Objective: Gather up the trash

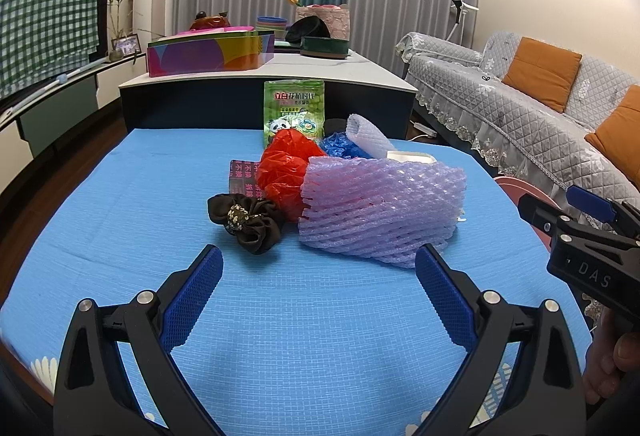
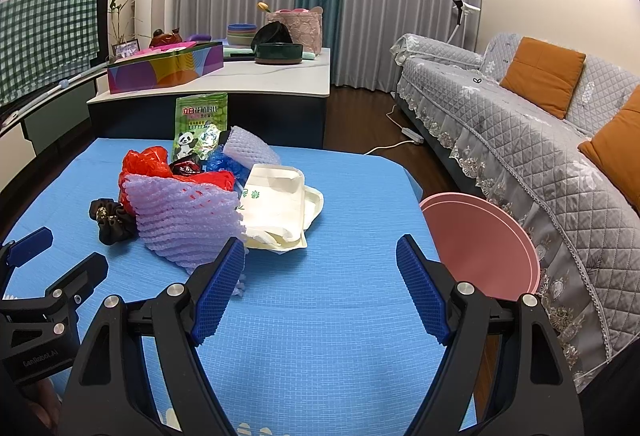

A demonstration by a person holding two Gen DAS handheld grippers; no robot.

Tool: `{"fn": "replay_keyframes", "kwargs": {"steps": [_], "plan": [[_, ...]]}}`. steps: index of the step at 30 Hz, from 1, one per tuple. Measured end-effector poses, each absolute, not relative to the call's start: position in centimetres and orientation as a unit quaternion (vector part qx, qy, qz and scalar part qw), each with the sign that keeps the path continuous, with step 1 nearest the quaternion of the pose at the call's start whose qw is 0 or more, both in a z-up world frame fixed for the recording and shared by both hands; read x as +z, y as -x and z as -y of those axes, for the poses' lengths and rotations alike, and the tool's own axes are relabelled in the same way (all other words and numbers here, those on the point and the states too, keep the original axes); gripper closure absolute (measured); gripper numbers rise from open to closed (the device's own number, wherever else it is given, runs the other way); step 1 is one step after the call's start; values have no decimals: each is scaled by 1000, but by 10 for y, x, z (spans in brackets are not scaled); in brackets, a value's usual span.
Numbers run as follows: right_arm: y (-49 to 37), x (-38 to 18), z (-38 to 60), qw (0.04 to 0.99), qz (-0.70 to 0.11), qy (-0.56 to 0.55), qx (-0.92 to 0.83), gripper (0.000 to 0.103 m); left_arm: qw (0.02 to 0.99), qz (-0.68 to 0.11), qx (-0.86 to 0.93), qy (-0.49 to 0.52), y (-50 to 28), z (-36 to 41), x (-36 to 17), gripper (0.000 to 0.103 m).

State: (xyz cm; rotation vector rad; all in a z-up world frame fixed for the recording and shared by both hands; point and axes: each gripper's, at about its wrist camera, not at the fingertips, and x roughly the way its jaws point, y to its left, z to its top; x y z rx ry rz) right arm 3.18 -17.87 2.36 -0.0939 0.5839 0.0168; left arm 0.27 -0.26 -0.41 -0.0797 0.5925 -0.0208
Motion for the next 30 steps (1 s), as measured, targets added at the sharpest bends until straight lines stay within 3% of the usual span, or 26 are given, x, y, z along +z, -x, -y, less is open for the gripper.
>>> {"fn": "replay_keyframes", "kwargs": {"steps": [6, 11, 25, 30], "plan": [[-32, 24, 179, 957, -287, 46, 8, 26, 956, -292, -10, 40, -3, 2, -4, 9], [-33, 25, 179, 957, -288, 31, 21, 34, 957, -288, -1, 45, -1, -3, -1, 10], [-68, 14, 161, 951, -291, 6, 101, 38, 945, -312, 51, 81, -38, -35, -19, 28], [-81, 7, 155, 946, -302, 7, 119, 38, 940, -325, 56, 85, -50, -39, -27, 42]]}}
